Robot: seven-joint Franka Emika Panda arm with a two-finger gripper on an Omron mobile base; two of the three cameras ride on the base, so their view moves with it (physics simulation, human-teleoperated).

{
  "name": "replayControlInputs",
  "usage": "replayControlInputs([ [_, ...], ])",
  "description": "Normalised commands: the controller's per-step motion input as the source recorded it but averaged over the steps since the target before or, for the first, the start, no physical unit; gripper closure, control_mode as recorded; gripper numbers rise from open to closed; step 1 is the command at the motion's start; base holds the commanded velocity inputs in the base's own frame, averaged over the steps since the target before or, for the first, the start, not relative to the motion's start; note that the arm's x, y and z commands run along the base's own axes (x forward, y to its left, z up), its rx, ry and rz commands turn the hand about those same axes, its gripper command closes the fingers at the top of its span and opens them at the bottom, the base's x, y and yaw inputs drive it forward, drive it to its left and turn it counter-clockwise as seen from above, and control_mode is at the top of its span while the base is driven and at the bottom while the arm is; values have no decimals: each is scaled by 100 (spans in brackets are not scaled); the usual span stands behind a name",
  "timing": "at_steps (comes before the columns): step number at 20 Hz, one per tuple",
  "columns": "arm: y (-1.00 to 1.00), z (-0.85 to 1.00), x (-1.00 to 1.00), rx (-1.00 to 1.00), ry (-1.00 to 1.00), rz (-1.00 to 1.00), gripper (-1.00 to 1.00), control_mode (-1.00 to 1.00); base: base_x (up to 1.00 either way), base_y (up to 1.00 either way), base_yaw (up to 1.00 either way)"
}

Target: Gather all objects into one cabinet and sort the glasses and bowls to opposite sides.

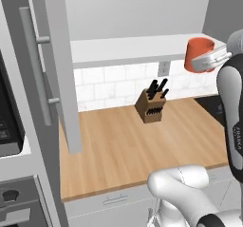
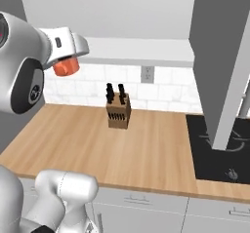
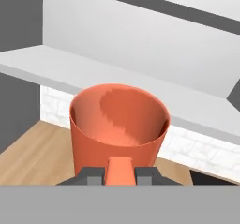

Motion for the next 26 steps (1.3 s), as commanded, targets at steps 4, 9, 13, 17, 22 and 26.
replayControlInputs([
  [4, 0, 0, 0, 0, 0, 0, 100, 100, -67, -34, -35],
  [9, 0, 0, 0, 0, 0, 0, 100, 100, -77, -40, -51],
  [13, 0, 0, 0, 0, 0, 0, 100, 100, -56, -36, -63],
  [17, 0, 0, 0, 0, 0, 0, 100, 100, -26, -33, -67],
  [22, 0, 0, 0, 0, 0, 0, 100, 100, -27, -33, -72],
  [26, 0, 0, 0, 0, 0, 0, 100, 100, -25, -28, -74],
])
